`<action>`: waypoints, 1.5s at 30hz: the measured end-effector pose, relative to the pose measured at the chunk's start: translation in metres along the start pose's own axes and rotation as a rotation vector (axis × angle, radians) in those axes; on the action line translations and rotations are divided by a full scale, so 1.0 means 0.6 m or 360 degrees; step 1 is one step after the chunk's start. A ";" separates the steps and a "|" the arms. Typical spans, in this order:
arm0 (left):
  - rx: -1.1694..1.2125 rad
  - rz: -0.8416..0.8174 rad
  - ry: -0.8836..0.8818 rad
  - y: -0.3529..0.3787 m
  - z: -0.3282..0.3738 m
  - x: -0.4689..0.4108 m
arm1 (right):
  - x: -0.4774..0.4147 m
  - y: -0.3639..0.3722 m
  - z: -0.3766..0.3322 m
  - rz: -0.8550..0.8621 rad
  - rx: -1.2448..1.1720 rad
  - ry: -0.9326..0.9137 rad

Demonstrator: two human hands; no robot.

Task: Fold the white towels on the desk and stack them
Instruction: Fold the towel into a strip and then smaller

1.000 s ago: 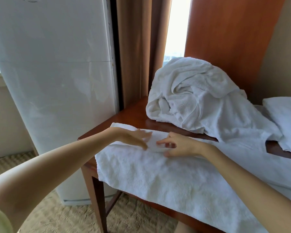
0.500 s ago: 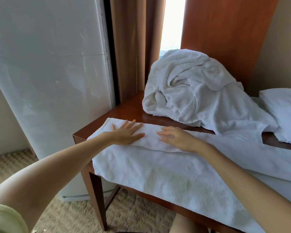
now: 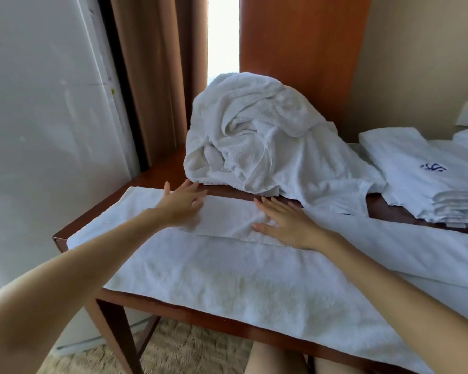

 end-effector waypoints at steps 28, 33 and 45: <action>0.0146 -0.0369 0.1081 0.144 0.518 0.093 | 0.325 0.003 0.275 -0.0015 0.0032 0.0732; 0.0155 -0.0444 0.0985 0.176 0.549 0.051 | 0.306 -0.002 0.312 0.0110 0.0000 0.0660; -0.0281 -0.0119 0.1577 0.199 0.571 0.157 | 0.296 -0.011 0.325 0.0289 -0.0166 0.0605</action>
Point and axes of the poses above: each hand's wrist, its own x-axis away from the middle knuckle, its own y-axis out of the palm, z = x × y, the point moved 2 cm from there along -x, towards the middle knuckle, and after that the axes turned 13 degrees about x, right-handed, at the moved point
